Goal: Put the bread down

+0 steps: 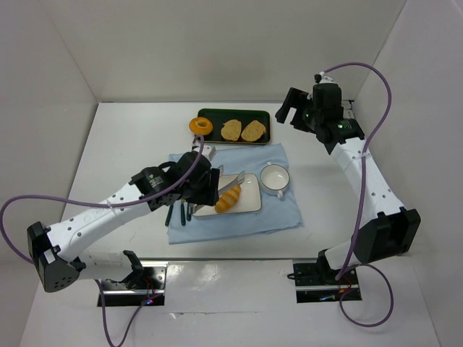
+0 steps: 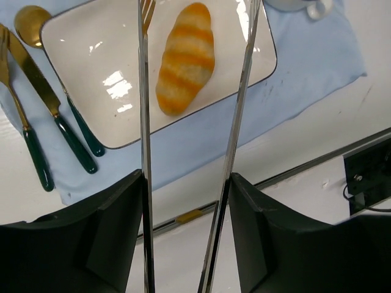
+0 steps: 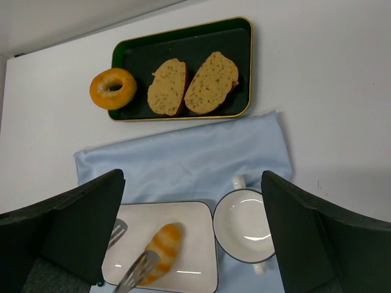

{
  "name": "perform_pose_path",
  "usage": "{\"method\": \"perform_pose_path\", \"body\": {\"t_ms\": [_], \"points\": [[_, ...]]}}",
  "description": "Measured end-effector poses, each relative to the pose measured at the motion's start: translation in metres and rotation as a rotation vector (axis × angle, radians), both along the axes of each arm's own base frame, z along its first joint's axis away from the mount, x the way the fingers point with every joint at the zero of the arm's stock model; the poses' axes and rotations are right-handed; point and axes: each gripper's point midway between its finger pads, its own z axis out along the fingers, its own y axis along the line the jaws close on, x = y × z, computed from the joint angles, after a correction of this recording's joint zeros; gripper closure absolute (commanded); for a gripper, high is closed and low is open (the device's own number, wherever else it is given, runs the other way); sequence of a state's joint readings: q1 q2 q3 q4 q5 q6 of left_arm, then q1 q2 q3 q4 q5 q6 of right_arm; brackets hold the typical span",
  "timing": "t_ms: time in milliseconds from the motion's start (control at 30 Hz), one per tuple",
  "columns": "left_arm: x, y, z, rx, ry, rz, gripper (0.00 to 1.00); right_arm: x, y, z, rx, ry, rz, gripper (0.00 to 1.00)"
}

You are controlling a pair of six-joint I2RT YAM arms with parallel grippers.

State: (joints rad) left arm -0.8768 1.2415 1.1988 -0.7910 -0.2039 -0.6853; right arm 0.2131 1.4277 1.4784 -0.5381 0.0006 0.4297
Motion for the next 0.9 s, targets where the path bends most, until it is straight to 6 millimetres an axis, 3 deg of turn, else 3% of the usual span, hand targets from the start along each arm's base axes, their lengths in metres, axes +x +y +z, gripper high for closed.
{"method": "perform_pose_path", "body": {"t_ms": [100, 233, 567, 733, 900], "points": [[0.007, 0.003, 0.01, -0.011, -0.032, 0.026, 0.34, 0.0, 0.001, -0.001, 0.005, 0.004, 0.004, 0.0], [0.017, 0.023, 0.012, 0.006, -0.075, 0.102, 0.37, 0.0, 0.002, -0.001, 0.009, 0.004, 0.009, 0.0], [0.08, 0.123, -0.012, 0.061, -0.116, 0.462, 0.37, -0.004, 0.006, -0.015, -0.007, 0.052, 0.048, 0.0], [0.118, 0.163, -0.019, 0.072, -0.143, 0.592, 0.38, -0.006, 0.008, -0.016, -0.007, 0.057, 0.064, 0.0], [0.138, 0.192, -0.043, 0.112, -0.108, 0.672, 0.38, -0.007, 0.01, -0.016, -0.002, 0.061, 0.074, 0.0]]}}
